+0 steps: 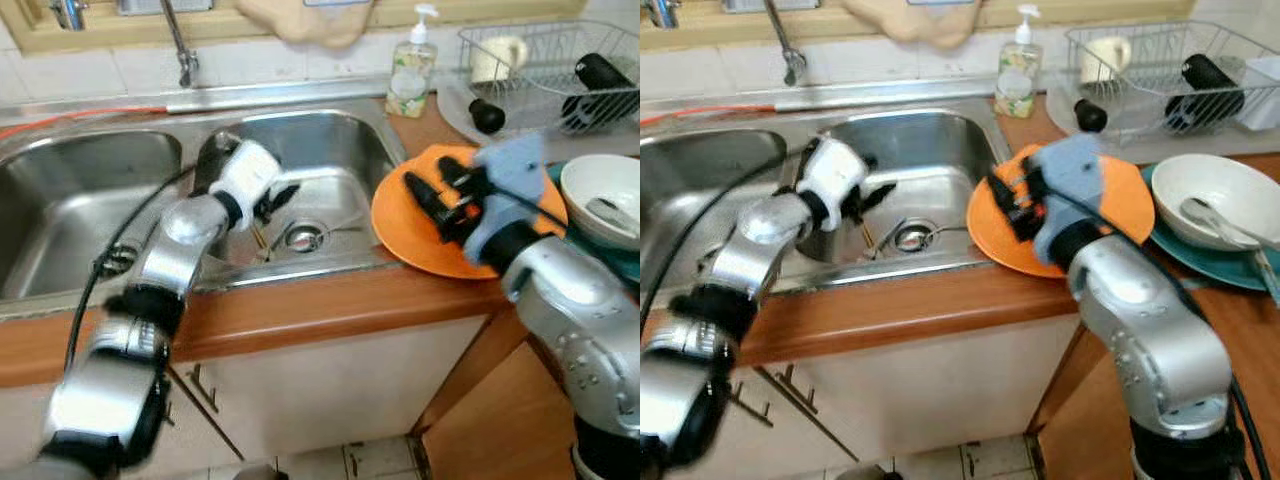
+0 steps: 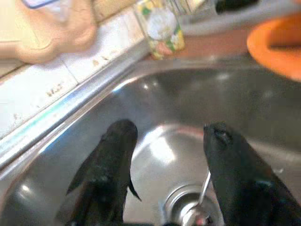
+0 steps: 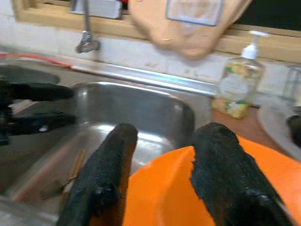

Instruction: Kitchen organization

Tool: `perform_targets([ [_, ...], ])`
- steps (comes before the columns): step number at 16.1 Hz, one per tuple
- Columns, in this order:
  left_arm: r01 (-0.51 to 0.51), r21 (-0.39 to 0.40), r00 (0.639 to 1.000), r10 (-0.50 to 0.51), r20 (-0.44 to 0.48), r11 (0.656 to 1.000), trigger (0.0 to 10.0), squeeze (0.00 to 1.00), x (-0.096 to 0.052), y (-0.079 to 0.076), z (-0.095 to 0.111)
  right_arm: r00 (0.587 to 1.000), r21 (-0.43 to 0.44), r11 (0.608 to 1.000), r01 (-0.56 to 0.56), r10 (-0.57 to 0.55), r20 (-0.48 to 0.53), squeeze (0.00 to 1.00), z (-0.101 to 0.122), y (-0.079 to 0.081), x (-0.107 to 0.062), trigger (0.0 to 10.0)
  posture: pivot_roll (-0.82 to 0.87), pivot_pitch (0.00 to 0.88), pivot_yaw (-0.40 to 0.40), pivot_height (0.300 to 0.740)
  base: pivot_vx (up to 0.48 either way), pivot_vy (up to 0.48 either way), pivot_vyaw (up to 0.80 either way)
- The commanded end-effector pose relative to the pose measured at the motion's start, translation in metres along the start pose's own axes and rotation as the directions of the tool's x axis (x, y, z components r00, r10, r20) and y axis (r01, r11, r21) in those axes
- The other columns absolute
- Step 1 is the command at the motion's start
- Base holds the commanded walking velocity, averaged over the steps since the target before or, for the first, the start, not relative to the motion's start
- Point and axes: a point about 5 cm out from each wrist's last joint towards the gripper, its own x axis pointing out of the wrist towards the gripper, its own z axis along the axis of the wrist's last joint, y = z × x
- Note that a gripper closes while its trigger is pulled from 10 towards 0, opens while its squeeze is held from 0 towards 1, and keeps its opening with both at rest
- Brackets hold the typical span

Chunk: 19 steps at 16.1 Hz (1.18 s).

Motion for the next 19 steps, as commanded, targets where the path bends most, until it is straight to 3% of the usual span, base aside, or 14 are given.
perform_targets([
  [1, -0.029, -0.053, 0.996, 0.033, 0.080, 0.998, 10.0, 0.00, -0.007, 0.008, 0.014, 1.000, 0.011, 1.000, 0.005, -0.005, 0.018, 1.00, 0.003, -0.001, -0.002, 10.0, -0.14, 0.000, 0.044, 0.740, 0.000, 0.000, 0.00],
  [3, -0.024, -0.101, 0.988, 0.039, 0.150, 0.995, 10.0, 0.00, -0.028, 0.000, 0.022, 0.998, 0.027, 0.998, 0.048, -0.049, 0.029, 1.00, 0.003, -0.005, -0.005, 10.0, -0.14, 0.000, 0.047, 0.740, 0.000, 0.000, 0.00],
  [7, 0.028, -0.198, 0.981, 0.012, 0.195, 0.980, 10.0, 0.00, -0.060, -0.027, 0.028, 0.990, 0.024, 0.990, 0.138, -0.138, 0.006, 1.00, 0.000, -0.019, -0.018, 10.0, -0.14, 0.000, 0.057, 0.740, 0.000, 0.000, 0.00],
  [9, 0.045, -0.222, 0.982, -0.003, 0.188, 0.974, 10.0, 0.00, -0.067, -0.033, 0.029, 0.985, 0.027, 0.985, 0.172, -0.172, -0.009, 1.00, -0.002, -0.023, -0.023, 10.0, -0.14, 0.000, 0.063, 0.740, 0.000, 0.000, 0.00],
  [12, 0.042, -0.264, 0.984, 0.006, 0.177, 0.963, 10.0, 0.00, -0.070, -0.043, 0.028, 0.948, 0.037, 0.947, 0.318, -0.317, -0.028, 1.00, -0.003, -0.040, -0.031, 10.0, -0.15, 0.000, 0.071, 0.740, 0.000, 0.000, 0.00],
  [17, 0.055, -0.277, 0.988, -0.011, 0.156, 0.959, 10.0, 0.00, -0.075, -0.049, 0.030, 0.877, 0.039, 0.885, 0.465, -0.454, -0.160, 1.00, -0.015, -0.063, -0.046, 10.0, -0.14, 0.000, 0.053, 0.740, 0.000, 0.000, 0.00],
  [18, 0.052, -0.273, 0.988, -0.010, 0.155, 0.960, 10.0, 0.00, -0.076, -0.048, 0.030, 0.874, 0.082, 0.880, 0.468, -0.446, -0.192, 0.09, -0.016, -0.065, -0.045, 10.0, -0.14, 0.000, 0.053, 0.740, 0.000, 0.000, 0.00],
  [19, 0.049, -0.268, 0.989, -0.009, 0.149, 0.962, 10.0, 0.00, -0.076, -0.048, 0.031, 0.879, 0.133, 0.882, 0.452, -0.415, -0.234, 0.00, -0.018, -0.064, -0.043, 10.0, -0.14, 0.000, 0.041, 0.740, 0.000, 0.000, 0.00],
])
